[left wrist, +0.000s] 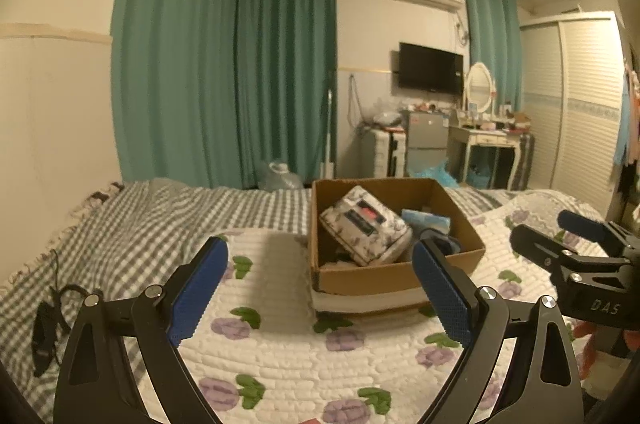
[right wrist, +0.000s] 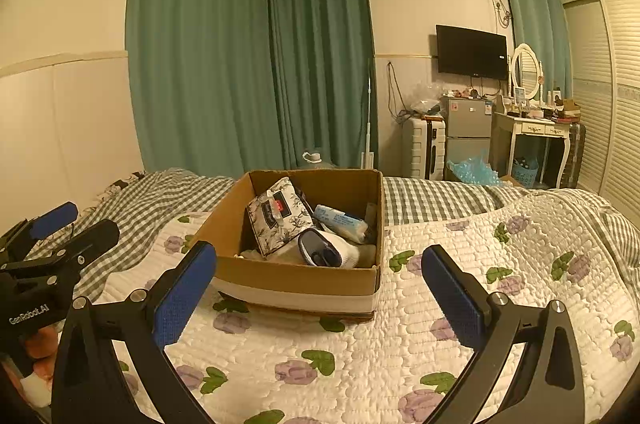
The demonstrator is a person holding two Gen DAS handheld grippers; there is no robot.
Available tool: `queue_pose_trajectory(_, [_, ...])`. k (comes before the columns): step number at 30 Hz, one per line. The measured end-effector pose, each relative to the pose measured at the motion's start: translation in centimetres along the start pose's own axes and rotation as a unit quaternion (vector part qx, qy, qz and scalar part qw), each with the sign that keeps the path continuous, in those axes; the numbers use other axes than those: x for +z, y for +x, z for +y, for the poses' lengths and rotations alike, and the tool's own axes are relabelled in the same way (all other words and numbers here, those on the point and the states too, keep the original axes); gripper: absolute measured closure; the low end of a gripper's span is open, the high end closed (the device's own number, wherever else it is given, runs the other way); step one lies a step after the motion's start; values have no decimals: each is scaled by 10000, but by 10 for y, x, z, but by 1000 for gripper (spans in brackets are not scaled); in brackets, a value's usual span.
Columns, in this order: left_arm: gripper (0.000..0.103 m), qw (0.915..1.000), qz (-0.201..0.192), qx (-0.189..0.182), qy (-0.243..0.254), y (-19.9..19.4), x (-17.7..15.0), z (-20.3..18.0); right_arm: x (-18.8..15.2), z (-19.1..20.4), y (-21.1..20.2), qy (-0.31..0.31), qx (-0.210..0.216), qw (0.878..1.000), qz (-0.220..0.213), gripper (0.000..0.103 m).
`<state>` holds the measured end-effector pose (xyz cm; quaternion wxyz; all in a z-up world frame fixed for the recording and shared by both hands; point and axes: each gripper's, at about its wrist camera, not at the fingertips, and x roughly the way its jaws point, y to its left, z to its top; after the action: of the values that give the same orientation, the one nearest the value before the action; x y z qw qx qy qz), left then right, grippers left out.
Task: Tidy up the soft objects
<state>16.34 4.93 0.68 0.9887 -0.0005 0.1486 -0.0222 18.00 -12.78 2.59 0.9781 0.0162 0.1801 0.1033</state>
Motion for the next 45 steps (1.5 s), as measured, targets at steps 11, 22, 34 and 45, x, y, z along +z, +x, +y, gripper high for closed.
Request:
queue_pose_trajectory(11, [8,10000,27,-71,50,-1,-2,-2,-3,0,4,40,-6,10000,71,0])
queue_pose_trajectory(22, [8,9999,22,-40,96,-2,-3,-4,-4,-1,5,40,-37,10000,69,0])
queue_pose_trajectory(34, [8,9999,26,-33,97,-2,-3,-3,-5,-1,5,58,-29,9999,90,0])
queue_pose_trajectory(45, [8,9999,35,-36,100,-2,-3,-2,-5,-1,5,56,-24,9999,92,0])
